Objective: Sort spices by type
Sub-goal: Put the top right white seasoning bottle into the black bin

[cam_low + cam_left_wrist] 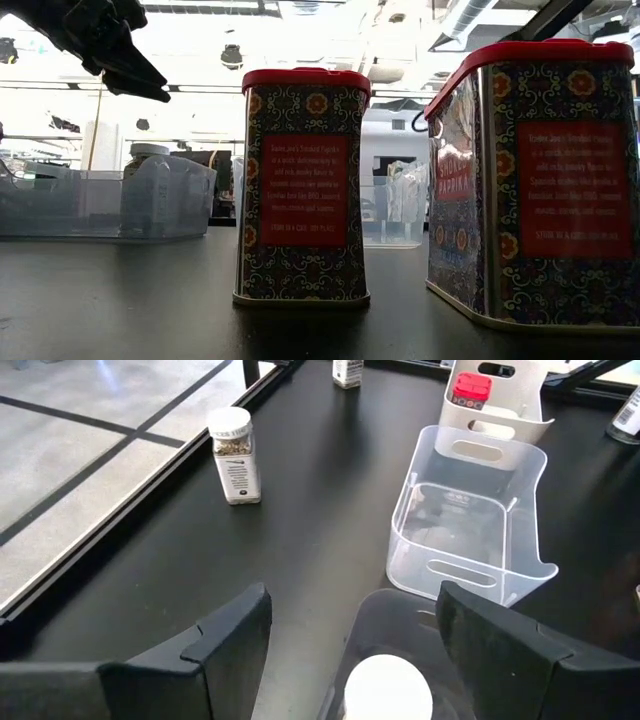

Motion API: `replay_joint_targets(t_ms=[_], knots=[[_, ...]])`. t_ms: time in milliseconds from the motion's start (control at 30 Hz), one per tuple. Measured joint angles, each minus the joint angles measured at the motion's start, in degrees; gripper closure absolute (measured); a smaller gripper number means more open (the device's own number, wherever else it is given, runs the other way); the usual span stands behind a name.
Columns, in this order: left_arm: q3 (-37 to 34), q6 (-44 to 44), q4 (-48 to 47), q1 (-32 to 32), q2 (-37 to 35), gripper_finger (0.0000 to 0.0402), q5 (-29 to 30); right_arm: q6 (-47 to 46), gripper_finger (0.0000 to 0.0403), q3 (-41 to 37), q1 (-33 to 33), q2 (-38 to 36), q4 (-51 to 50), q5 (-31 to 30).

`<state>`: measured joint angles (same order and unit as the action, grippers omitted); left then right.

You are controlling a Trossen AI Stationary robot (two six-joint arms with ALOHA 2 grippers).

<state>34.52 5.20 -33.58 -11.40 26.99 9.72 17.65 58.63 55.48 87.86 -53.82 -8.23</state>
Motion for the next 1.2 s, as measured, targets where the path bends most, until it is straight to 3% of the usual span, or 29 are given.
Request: replay_joint_targets(t_ms=[267,533,867,1200], knots=[[0.0,0.1,0.0,0.0,0.0,0.0131,0.0,0.2,0.0180,0.0,-2.0,-0.1,-0.3,0.7],[0.0,-0.1,0.0,0.0,0.0,0.0131,0.0,-5.6,0.0184,3.4,-7.4,-2.6,-5.2,0.7],[0.0,1.8,0.0,0.0,0.0,0.0131,0.0,-13.7,0.0184,21.9,-22.7,1.5,-5.8,0.8],[0.0,1.9,0.0,0.0,0.0,0.0131,0.0,-13.9,0.0184,44.6,-33.0,20.0,-10.6,0.9]])
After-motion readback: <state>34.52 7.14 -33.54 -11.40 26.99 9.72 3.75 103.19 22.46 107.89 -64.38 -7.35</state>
